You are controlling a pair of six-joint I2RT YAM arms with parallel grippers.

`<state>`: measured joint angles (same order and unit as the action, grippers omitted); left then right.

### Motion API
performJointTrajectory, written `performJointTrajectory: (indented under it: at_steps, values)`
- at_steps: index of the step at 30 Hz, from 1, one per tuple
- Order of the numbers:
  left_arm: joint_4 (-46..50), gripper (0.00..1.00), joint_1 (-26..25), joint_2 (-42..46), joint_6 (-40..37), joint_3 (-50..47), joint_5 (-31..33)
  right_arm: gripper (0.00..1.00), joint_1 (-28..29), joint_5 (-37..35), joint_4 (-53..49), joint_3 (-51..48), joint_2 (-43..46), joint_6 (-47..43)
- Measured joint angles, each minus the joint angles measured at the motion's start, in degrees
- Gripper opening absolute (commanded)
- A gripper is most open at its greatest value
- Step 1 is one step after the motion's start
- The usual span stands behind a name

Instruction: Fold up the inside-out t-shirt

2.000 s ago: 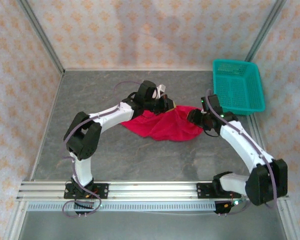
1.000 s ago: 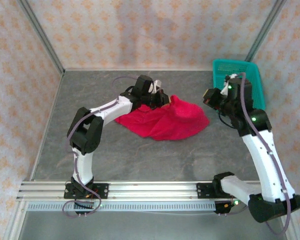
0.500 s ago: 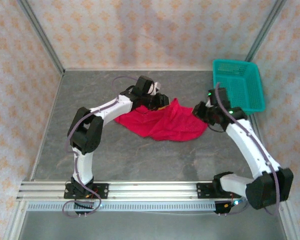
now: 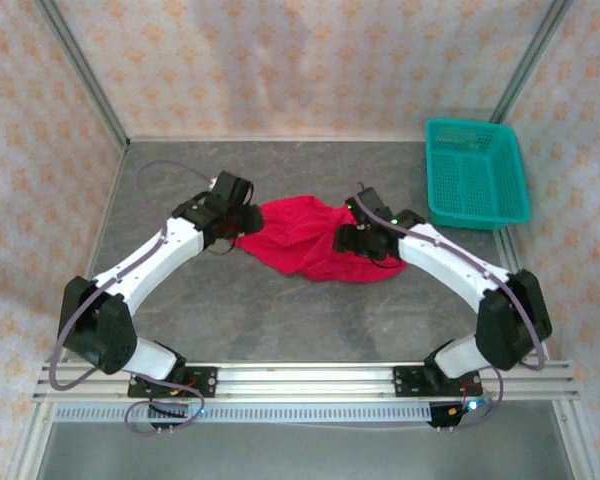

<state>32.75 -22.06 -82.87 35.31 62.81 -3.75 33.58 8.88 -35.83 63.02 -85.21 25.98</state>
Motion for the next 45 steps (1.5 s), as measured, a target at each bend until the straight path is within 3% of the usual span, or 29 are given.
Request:
performJointTrajectory:
  at_steps: [4,9,11,17,24,31,33,37,38,45]
  values:
    - [-0.5,0.40,4.6,-0.7,0.7,-6.3,1.7,0.70,0.6,-2.1,1.9,1.7,-5.1,1.2]
    - [-3.0,0.34,6.0,-4.6,0.7,-4.9,3.0,0.56,0.6,-4.8,2.5,3.8,-9.7,2.4]
    - [-4.3,0.34,6.4,-8.0,0.6,-3.8,3.0,0.55,0.6,-5.5,2.7,4.7,-10.9,2.9]
    - [-7.7,0.44,6.7,-13.7,0.6,-3.5,1.9,0.55,0.6,-6.1,2.8,6.3,-11.8,3.0]
    - [-9.7,0.47,6.7,-14.9,0.6,-2.2,1.0,0.55,0.6,-5.9,3.0,7.3,-13.8,3.0]
    - [-10.3,0.29,6.7,-19.4,0.3,-0.8,1.0,0.53,0.6,-5.5,3.2,7.3,-15.4,2.9]
    - [-10.2,0.20,6.7,-20.2,0.0,-0.7,1.0,0.45,0.6,-5.4,3.4,7.4,-15.4,3.0]
    - [-9.6,0.02,6.7,-20.3,-0.6,-0.3,1.3,0.05,0.3,-5.0,3.3,7.7,-15.4,3.1]
    - [-9.1,0.00,6.7,-20.3,-0.8,0.2,1.3,0.00,0.3,-5.0,3.3,8.0,-15.4,3.2]
    - [-1.4,0.00,7.3,-15.5,-2.5,8.8,1.5,0.00,-1.2,-4.7,-0.5,12.9,-14.4,2.1]
